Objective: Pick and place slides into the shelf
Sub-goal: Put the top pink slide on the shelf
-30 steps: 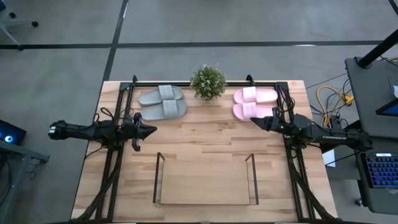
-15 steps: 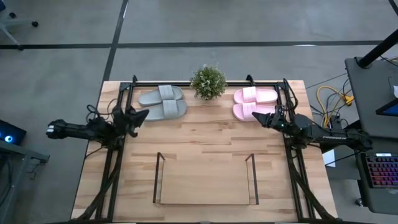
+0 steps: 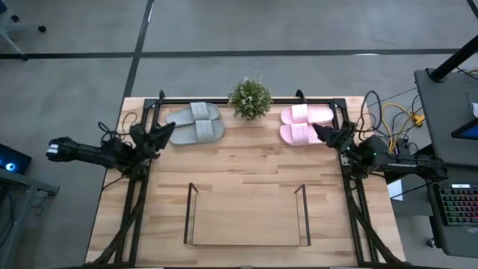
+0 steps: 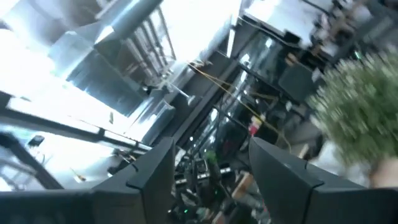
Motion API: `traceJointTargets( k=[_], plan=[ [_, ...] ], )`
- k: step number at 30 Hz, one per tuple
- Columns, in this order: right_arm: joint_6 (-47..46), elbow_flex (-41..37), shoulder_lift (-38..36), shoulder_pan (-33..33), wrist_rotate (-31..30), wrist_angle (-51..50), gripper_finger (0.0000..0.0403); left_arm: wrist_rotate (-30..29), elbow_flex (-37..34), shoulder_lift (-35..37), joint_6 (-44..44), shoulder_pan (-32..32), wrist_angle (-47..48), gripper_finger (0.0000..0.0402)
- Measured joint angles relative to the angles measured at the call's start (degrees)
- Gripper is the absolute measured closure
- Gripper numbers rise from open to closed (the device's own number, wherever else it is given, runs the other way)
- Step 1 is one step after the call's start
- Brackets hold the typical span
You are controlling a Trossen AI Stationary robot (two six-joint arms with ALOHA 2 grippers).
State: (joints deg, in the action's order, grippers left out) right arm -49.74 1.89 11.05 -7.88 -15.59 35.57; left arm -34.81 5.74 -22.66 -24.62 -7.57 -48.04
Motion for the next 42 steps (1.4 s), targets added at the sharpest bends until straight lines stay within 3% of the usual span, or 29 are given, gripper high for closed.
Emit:
traceJointTargets(
  k=[7, 11, 16, 19, 23, 34, 42],
  plan=[
    [2.07, 7.27, 3.06, 0.00, 0.39, -6.62, 0.0199, -0.04, 2.06, -4.79, 2.62, 0.00, -3.99, 0.0253],
    [4.19, 16.62, 6.65, -0.01, -1.59, -29.06, 0.0199, 0.00, 3.86, -6.88, 6.79, 0.00, -3.93, 0.0253],
    [2.81, 27.84, 10.81, -0.32, -12.46, -51.30, 0.0199, -0.33, 4.50, -6.84, 9.41, 0.00, -3.94, 0.0253],
    [1.38, 32.60, 13.15, -2.58, -12.55, -58.61, 0.0199, -0.33, 4.50, -6.44, 9.44, 0.00, -3.79, 0.0253],
    [-1.59, 37.16, 17.23, -6.22, -8.36, -66.05, 0.0199, -0.33, 4.52, -7.03, 9.57, 0.00, -3.17, 0.0253],
    [0.70, 40.56, 30.95, -17.91, 7.19, -67.47, 0.0199, -0.35, 4.52, -9.17, 8.46, 0.00, -3.28, 0.0253],
    [4.82, 40.52, 36.80, -27.19, 8.67, -68.41, 0.0199, -0.23, 4.52, -9.33, 8.39, 0.00, -3.46, 0.0253]
  ],
)
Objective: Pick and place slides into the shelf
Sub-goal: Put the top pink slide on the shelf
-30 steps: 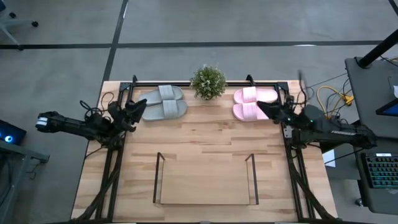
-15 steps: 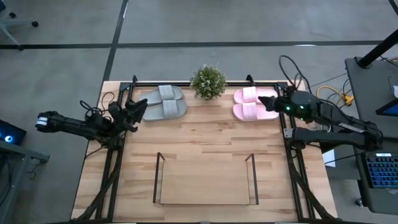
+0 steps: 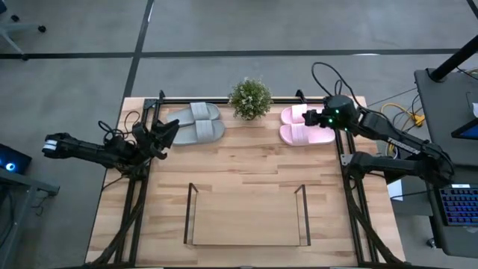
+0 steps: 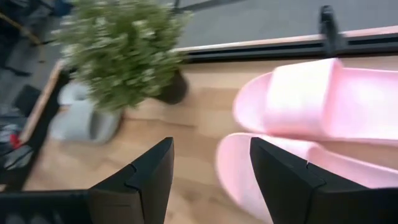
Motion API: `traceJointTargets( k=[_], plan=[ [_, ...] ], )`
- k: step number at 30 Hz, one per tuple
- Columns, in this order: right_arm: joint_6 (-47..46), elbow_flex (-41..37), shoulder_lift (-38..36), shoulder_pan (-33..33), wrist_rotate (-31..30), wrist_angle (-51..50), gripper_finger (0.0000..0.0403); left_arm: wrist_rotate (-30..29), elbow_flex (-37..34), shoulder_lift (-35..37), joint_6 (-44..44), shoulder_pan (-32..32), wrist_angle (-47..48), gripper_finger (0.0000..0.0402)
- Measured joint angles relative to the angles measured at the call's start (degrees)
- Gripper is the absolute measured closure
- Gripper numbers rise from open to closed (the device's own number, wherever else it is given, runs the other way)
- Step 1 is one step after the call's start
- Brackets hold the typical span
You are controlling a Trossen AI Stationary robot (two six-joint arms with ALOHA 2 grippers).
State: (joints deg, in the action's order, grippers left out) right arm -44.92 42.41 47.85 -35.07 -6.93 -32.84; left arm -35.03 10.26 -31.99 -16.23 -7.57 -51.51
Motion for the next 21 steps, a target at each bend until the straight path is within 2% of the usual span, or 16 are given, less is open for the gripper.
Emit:
traceJointTargets(
  k=[4, 10, 14, 21],
  plan=[
    [1.06, -0.09, 2.99, -5.12, 1.48, -0.01, 0.0199, 0.12, 0.00, -0.07, -0.08, 0.00, -0.01, 0.0253],
    [2.40, -0.24, 8.42, -13.00, 11.28, 0.02, 0.0199, 0.19, 0.00, -1.04, -0.09, 0.00, -0.04, 0.0253],
    [4.94, -0.24, 11.69, -17.01, 15.30, 0.28, 0.0199, 0.23, 0.00, -1.68, -0.11, 0.00, -0.04, 0.0253],
    [8.87, 0.24, 14.68, -21.25, 15.97, 1.02, 0.0199, 0.29, 0.00, -2.45, -1.54, 0.00, -0.08, 0.0253]
  ],
)
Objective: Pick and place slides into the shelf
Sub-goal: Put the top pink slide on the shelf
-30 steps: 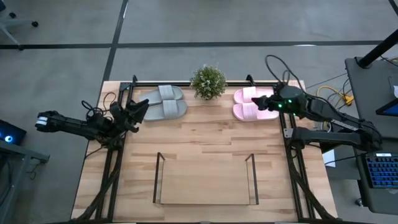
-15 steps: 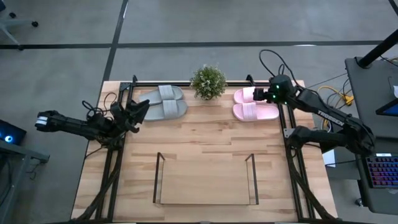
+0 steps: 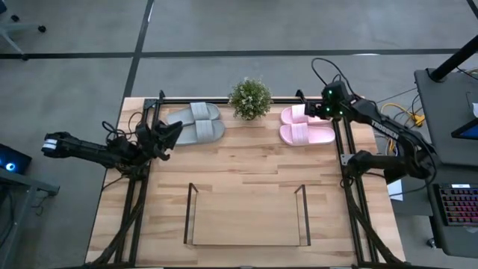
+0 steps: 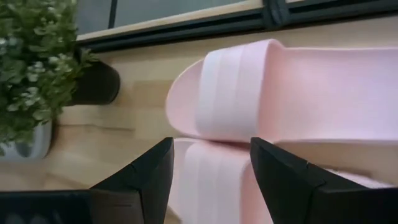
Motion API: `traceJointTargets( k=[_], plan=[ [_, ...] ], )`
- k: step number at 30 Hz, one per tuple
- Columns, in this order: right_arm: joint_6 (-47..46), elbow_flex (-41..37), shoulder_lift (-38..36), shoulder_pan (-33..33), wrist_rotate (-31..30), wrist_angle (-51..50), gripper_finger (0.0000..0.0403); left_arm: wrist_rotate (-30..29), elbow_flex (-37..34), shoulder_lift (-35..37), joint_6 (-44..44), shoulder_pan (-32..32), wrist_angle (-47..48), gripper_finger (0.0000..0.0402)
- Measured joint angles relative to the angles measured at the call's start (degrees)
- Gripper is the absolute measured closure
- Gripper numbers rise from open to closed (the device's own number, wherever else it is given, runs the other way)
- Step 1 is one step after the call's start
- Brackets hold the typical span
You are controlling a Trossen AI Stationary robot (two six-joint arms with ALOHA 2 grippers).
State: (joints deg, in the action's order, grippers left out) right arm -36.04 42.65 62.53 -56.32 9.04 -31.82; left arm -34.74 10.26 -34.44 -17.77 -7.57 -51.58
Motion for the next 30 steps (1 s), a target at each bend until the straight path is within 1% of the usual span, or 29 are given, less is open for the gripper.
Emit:
traceJointTargets(
  k=[9, 21, 26, 30],
  plan=[
    [3.29, -0.04, 4.69, -2.89, 0.33, 1.14, 0.0199, 0.02, 0.00, -1.21, -0.06, 0.00, -0.01, 0.0253],
    [3.75, -0.13, 14.64, -3.16, 0.57, 7.61, 0.0199, 0.00, -0.02, -1.64, -0.05, 0.00, -0.10, 0.0253],
    [3.57, -0.13, 17.78, -3.66, 3.97, 11.20, 0.0199, -0.04, -0.02, -1.56, -0.05, 0.00, -0.49, 0.0253],
    [3.53, -0.13, 19.77, -3.77, 4.48, 12.07, 0.0200, -0.07, -0.02, -1.55, -0.05, 0.00, -0.49, 0.0253]
  ],
)
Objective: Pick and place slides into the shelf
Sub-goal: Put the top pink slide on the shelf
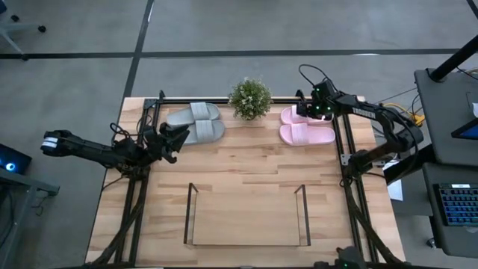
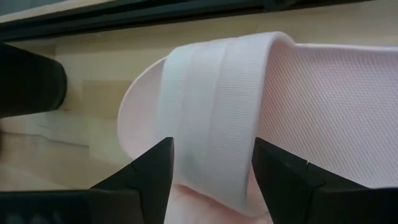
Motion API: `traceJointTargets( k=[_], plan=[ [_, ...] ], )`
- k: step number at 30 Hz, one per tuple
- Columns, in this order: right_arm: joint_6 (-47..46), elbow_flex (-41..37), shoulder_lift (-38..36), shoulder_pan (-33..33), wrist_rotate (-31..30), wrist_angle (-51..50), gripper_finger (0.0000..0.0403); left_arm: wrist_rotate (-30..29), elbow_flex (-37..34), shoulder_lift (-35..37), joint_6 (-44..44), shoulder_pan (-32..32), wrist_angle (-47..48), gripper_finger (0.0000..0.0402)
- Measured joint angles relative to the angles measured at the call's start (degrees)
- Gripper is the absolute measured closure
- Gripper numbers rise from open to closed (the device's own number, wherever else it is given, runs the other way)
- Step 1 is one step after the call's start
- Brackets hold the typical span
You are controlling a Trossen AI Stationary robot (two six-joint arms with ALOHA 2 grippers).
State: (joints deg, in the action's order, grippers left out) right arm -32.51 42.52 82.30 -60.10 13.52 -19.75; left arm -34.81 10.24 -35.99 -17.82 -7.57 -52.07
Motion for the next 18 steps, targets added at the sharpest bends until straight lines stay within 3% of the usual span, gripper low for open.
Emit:
traceJointTargets(
  k=[10, 13, 18],
  plan=[
    [-0.46, 0.00, 0.65, -0.24, 0.04, 0.90, 0.0209, 0.00, 0.42, 0.02, 0.00, 0.00, 0.00, 0.0253],
    [-0.42, 0.00, 0.65, -0.24, 0.04, 0.87, 0.0240, 0.00, 0.44, 0.00, 0.00, 0.00, 0.00, 0.0253],
    [-0.20, 0.00, 0.65, -0.31, 0.07, 0.92, 0.0326, 0.00, 0.46, -0.01, 0.00, 0.00, 0.01, 0.0253]
  ],
)
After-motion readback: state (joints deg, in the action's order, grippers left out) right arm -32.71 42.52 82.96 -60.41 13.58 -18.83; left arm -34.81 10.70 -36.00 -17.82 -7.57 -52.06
